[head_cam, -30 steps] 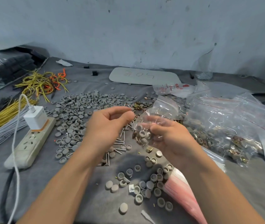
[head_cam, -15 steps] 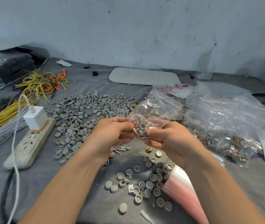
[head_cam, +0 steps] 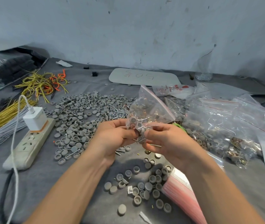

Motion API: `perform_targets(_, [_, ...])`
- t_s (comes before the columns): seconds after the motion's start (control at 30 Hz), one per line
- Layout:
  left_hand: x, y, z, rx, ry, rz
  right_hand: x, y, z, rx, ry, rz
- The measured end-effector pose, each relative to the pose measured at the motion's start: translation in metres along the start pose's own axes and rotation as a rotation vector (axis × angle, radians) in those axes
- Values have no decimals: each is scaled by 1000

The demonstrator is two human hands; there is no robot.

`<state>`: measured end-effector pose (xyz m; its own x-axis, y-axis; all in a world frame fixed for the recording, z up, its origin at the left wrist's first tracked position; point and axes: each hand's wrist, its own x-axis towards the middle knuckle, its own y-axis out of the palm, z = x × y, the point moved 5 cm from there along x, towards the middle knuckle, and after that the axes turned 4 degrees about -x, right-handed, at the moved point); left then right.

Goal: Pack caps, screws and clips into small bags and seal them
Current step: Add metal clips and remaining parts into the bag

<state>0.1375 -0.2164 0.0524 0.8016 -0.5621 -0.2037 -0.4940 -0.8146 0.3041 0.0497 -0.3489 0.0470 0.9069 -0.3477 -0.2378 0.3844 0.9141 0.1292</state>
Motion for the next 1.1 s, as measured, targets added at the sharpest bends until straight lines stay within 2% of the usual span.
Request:
perform_targets(0.3, [3,13,10,12,-88,88,-4,-21,11,-63,-37,-56])
perform_targets(0.53, [-14,35,14,210,1,226,-23,-37,26,-178,-110,14])
perform_targets(0.7, [-22,43,14,119,8,177,-31,-40,27,-137,-147,87])
perform_targets(0.97, [-30,53,17,-55,-67,290,-50,-54,23,-35,-75,161])
perform_targets(1.1, [-27,57,21,-81,-97,277,-56,-59,21,12,-75,172])
